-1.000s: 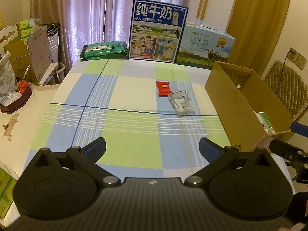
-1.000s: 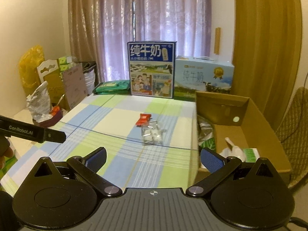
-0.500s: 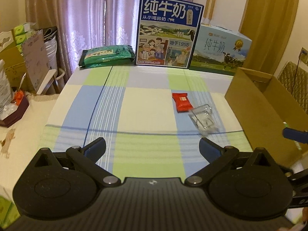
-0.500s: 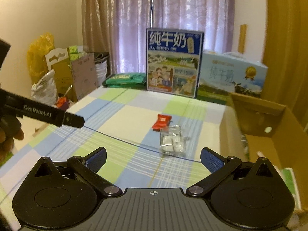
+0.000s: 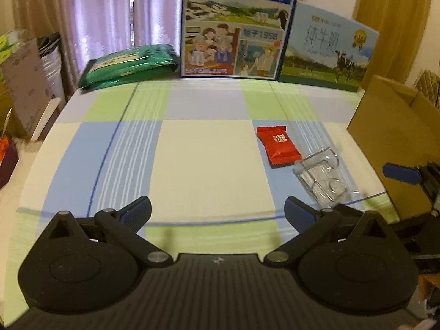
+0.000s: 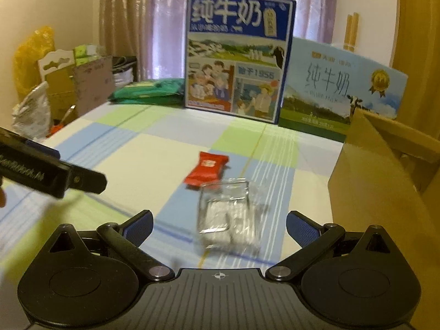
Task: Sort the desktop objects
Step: 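Move the left tool to the red candy packet while the right tool approaches the clear container, then grasp the red candy packet with the left tool while the right tool grasps the clear container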
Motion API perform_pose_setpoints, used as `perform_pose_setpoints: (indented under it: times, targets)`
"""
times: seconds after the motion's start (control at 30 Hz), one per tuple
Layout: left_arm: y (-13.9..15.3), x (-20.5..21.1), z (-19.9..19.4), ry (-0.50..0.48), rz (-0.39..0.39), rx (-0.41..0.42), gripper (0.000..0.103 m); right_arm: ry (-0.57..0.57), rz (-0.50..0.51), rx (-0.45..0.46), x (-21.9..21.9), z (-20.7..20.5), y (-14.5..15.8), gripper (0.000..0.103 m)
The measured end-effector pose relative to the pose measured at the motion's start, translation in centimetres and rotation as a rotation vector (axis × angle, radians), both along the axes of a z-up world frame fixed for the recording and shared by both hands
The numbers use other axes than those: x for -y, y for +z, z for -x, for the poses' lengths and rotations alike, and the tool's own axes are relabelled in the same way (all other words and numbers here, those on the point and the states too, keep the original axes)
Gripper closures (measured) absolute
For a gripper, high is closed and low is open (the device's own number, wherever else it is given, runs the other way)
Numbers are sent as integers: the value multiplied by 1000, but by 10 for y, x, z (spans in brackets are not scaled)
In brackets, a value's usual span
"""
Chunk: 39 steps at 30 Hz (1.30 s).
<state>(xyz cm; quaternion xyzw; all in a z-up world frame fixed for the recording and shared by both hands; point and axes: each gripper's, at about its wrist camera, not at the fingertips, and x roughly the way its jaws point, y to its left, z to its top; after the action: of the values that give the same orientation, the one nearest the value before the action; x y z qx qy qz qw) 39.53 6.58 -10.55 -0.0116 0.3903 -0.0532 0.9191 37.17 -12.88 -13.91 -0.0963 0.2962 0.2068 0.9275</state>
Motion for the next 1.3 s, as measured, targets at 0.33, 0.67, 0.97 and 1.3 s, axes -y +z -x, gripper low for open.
perform_pose_setpoints:
  times: [0.33,0.67,0.97,1.3]
  targets:
    - [-20,3,-42,-35,-1,21,2,18,63,-26,-16,-44,-34,23]
    - [-29,14,-57,-78,14,23,3,-102,-6,-13,3,-46,-35,53]
    - [-28,47,-87,-127,86,27,16,-193,11,7,15,-54,-36,53]
    - [-49,84,-118,-153,43,-19,47,-205,-9,11,22,-54,-37,53]
